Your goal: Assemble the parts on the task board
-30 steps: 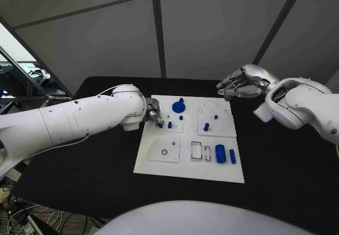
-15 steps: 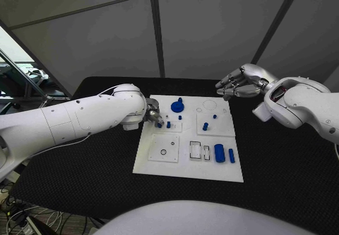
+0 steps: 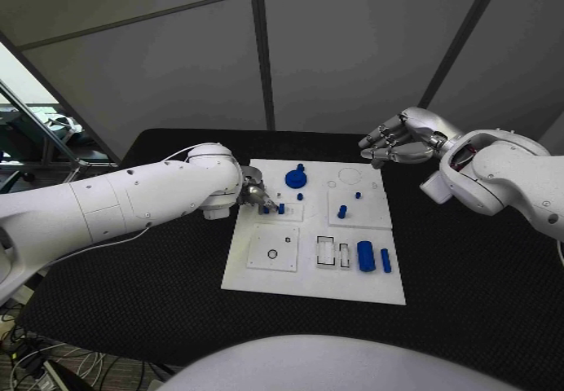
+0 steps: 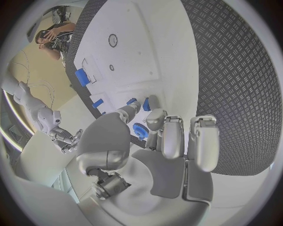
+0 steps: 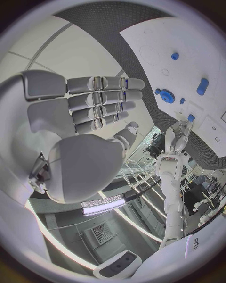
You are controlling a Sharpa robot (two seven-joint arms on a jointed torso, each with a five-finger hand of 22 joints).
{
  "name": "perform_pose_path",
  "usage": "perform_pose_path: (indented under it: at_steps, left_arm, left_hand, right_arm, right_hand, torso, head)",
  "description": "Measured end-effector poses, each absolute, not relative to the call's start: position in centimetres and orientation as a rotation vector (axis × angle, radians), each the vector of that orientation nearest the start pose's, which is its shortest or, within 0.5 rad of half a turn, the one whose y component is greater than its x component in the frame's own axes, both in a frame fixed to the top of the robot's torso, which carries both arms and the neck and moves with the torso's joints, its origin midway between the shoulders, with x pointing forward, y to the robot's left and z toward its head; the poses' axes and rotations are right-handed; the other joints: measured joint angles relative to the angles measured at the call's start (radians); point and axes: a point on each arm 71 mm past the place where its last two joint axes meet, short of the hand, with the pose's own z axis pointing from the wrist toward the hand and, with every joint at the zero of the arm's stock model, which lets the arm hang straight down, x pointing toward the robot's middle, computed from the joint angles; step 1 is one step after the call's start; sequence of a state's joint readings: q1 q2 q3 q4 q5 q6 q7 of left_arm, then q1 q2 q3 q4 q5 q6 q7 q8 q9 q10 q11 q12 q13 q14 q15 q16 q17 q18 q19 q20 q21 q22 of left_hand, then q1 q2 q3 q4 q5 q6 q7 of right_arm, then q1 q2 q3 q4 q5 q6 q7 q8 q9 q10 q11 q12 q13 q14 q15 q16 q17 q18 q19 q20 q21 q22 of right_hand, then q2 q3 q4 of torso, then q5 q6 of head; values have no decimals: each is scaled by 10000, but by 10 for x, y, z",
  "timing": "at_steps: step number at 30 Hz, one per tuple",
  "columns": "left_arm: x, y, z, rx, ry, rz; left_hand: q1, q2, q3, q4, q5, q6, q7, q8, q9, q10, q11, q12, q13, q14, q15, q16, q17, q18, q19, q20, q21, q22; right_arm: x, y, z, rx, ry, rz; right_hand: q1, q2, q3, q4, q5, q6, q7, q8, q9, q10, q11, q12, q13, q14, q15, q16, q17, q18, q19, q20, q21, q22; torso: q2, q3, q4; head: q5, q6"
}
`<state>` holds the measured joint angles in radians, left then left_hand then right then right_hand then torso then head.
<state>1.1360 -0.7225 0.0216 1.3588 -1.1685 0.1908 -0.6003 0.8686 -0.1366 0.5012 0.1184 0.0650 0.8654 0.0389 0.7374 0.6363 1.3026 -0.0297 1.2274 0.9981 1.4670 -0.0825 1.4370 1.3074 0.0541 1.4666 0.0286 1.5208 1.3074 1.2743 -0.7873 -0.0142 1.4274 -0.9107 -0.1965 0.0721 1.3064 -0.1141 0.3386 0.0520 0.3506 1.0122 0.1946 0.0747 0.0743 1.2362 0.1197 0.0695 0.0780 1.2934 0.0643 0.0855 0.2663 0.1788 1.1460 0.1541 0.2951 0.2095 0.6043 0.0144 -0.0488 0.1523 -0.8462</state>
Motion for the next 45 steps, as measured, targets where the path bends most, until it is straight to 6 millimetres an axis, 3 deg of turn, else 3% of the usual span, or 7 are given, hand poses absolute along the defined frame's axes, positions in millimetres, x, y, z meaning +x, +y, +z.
perform_pose_path:
  at_steps: [22,27,29,31,34,39,45]
  left_arm:
    - [501,222,-237,-2906,22840,-2819]
    - [505,229,-229,-3580,22360,-3317]
    - [507,231,-227,-3905,22076,-3696]
    - [509,230,-224,-4152,21706,-4218]
    - [514,223,-221,-4221,21131,-5118]
    - [514,198,-220,-3477,20075,-6928]
    - [513,172,-220,-1808,18691,-8347]
  left_hand:
    - [306,305,-1085,431,1,-5,4,-27,30,-41,1,20,-123,0,1,0,0,0,-1,-72,-37,0]
    - [771,309,-1446,568,44,-736,300,-475,-237,-1342,255,-1289,-1928,-17,98,-190,0,1,-97,40,-1693,-60]
    - [1094,247,-1620,605,44,-1185,565,-796,-483,-2471,492,-2283,-3145,-36,336,-994,-7,13,-1060,210,-3722,-1637]
    - [1581,229,-1689,564,44,-1635,881,-1123,-790,-3401,806,-2845,-3605,-842,644,-2746,-1144,1267,-2625,451,-6649,-4161]
    - [2671,194,-1615,233,44,-1941,1187,-1462,-1254,-4348,1133,-3393,-4048,-2575,973,-5301,-3286,1250,-3583,753,-8486,-5566]
    - [4543,23,-1032,-603,43,-2003,1360,-2140,-2157,-5185,1354,-4753,-5241,-3484,1164,-6273,-4412,1249,-3822,971,-9296,-6156]
    - [5278,-329,-689,-1096,43,-916,1177,-3188,-3476,-4704,1280,-6206,-6861,-2960,998,-5512,-4701,1250,-3301,881,-8848,-5838]
  right_arm:
    - [516,-196,-149,2183,17292,10410]
    - [516,-197,-149,2191,17291,10398]
    - [516,-197,-149,2193,17291,10395]
    - [516,-197,-149,2195,17290,10392]
    - [516,-197,-149,2197,17288,10389]
    - [516,-197,-149,2194,17275,10397]
    - [515,-196,-148,2119,17235,10416]
  right_hand:
    - [0,0,0,0,0,0,0,0,0,0,0,0,2,0,0,-41,-2,-1,33,33,0,1]
    - [0,0,0,0,0,0,0,0,0,0,0,0,2,0,0,-41,-3,-1,33,33,0,2]
    - [0,0,0,0,0,0,0,0,0,0,0,0,3,0,0,-41,-3,-1,33,33,0,2]
    - [0,0,0,0,0,0,0,0,0,0,0,0,3,0,0,-41,-3,-1,33,33,0,2]
    - [0,0,0,0,0,0,0,0,0,0,0,0,-8,0,0,-41,-1,-1,33,33,-50,-14]
    - [22,22,0,0,0,0,0,0,2,0,0,4,-7,0,0,-41,8,-1,33,33,-50,-20]
    - [68,68,30,-30,0,0,0,0,17,0,0,38,-17,0,0,-41,13,-1,33,33,-50,-24]
  torso:
    - [7,1,-9]
    - [6,8,-9]
    - [6,12,-9]
    - [6,13,-9]
    - [6,13,-9]
    - [7,12,-24]
    - [12,7,-33]
  head:
    - [-18,16]
    - [-37,12]
    - [-44,14]
    - [-56,24]
    - [-79,48]
    - [-167,116]
    - [-284,188]
